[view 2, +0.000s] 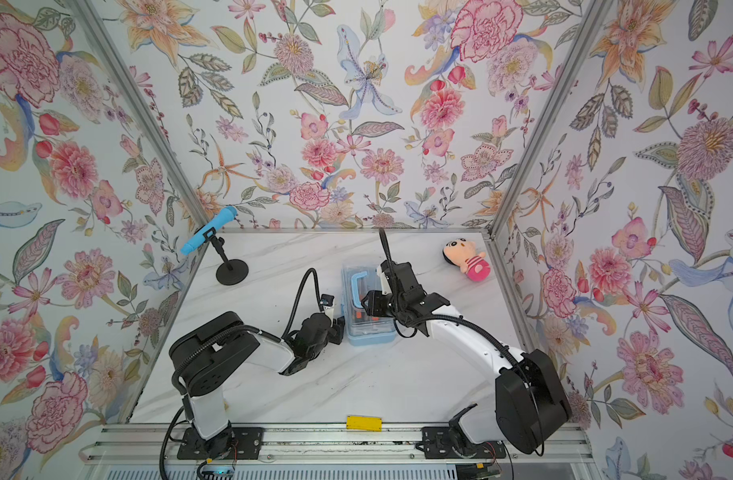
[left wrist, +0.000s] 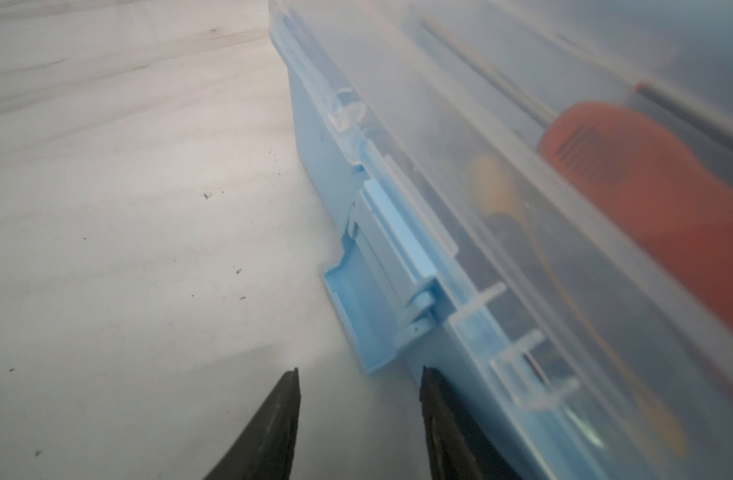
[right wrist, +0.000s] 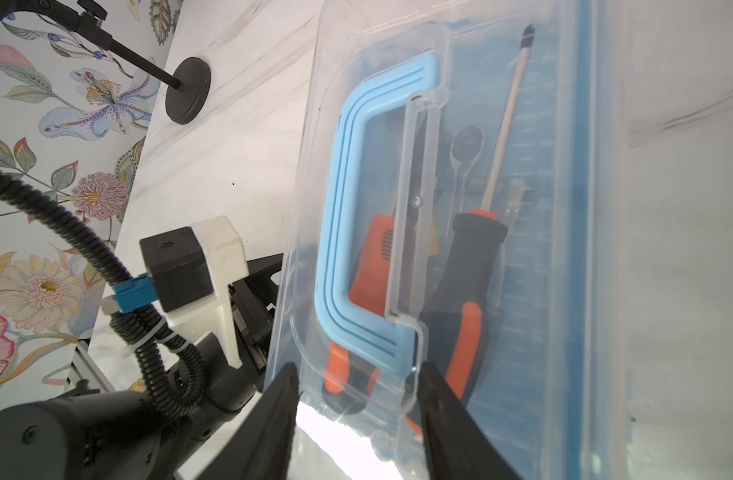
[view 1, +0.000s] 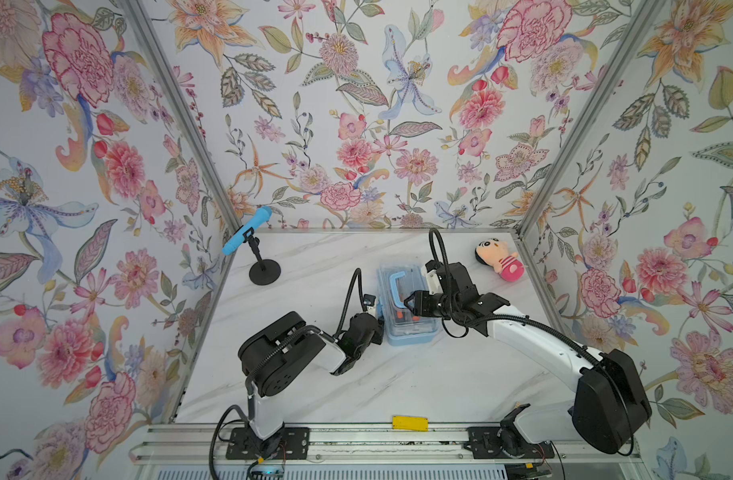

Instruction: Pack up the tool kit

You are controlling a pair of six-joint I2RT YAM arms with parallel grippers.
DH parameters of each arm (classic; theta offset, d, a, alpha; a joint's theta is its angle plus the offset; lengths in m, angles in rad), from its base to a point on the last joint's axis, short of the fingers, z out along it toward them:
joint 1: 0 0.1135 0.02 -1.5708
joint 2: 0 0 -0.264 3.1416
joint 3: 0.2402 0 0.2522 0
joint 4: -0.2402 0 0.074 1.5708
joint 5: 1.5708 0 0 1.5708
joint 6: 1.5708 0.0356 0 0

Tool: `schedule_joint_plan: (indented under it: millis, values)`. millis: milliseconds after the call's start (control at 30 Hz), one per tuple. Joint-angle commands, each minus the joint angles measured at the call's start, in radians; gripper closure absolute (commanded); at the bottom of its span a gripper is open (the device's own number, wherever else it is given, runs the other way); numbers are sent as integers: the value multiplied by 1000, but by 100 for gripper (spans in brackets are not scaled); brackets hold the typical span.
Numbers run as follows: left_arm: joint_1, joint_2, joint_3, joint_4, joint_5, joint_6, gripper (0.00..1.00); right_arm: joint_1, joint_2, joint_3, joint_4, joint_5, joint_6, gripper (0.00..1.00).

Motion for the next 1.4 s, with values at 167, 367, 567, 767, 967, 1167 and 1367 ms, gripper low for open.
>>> schedule_joint_plan:
  millis: [167,367,567,767,967,1167,1367]
  values:
    - [-45,63,88,36,-89,-46,52,-9,21,12,-33,6,-23,52]
    - [-44,76,105,65,-134,-41,52,-9,24,10,-33,2,-26,52]
    - [-30,81,106,107,-139,-22,51,-8,17,6,-33,4,-29,52]
    - [-9,49,80,124,-154,-8,51,-9,18,6,-34,4,-26,52]
    - [16,0,41,114,-167,7,51,-9,26,9,-34,-1,-26,52]
    - [22,-25,22,103,-184,17,51,-8,34,11,-33,-3,-25,52]
    - [24,-32,17,93,-190,9,52,-7,34,6,-31,-3,-22,53]
